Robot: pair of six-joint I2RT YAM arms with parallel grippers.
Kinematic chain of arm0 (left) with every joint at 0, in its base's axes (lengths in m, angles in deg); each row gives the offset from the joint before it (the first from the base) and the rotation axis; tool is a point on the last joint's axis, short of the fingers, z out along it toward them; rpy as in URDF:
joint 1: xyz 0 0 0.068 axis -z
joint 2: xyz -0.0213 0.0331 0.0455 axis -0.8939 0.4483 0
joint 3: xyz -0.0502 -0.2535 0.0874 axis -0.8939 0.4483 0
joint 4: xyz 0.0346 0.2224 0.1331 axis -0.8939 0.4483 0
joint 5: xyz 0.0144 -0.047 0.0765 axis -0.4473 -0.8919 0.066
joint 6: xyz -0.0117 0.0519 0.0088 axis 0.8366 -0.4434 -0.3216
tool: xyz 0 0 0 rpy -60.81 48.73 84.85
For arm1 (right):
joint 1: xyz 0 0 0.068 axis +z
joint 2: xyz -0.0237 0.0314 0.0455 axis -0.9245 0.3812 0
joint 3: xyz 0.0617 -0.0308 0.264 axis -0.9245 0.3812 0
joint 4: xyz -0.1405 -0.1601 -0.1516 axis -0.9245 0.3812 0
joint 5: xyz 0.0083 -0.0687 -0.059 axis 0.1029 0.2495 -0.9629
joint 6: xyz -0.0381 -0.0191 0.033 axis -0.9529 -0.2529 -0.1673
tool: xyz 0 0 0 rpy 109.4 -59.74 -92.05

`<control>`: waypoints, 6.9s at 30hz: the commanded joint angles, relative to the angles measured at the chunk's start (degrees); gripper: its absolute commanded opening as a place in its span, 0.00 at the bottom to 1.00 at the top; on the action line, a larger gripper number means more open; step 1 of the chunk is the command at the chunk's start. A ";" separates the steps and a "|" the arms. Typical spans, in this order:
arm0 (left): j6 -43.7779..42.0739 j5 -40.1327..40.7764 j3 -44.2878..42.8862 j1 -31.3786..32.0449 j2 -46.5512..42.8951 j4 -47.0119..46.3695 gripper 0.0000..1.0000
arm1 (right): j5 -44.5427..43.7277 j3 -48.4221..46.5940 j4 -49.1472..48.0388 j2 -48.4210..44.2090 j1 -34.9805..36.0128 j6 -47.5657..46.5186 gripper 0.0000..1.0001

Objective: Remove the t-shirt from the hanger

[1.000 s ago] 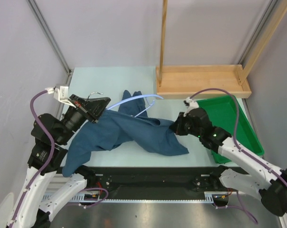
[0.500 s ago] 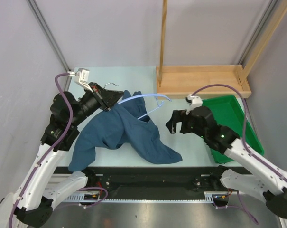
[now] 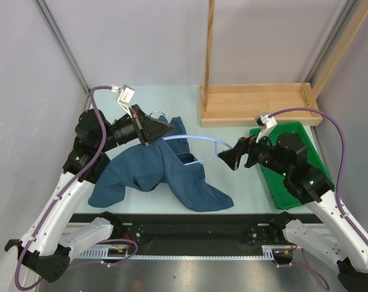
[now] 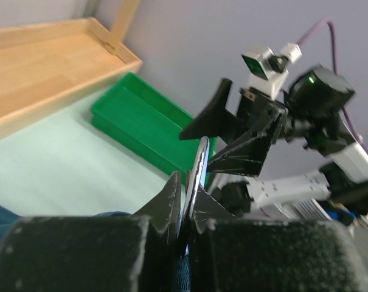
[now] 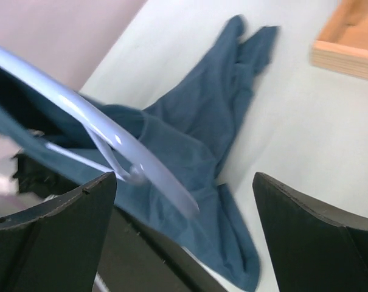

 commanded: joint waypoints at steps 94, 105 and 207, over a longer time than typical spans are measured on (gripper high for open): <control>0.48 40.61 19.64 -20.72 -2.82 9.78 0.00 | 0.21 -4.60 9.81 -16.92 -3.65 6.88 0.00; 1.71 41.87 12.25 -21.17 -1.95 11.89 0.00 | -17.63 -15.23 27.02 -17.54 -3.65 9.60 0.00; -7.96 6.00 20.95 6.96 -12.49 17.51 0.92 | 28.32 -71.31 -1.35 52.95 -47.16 9.69 0.00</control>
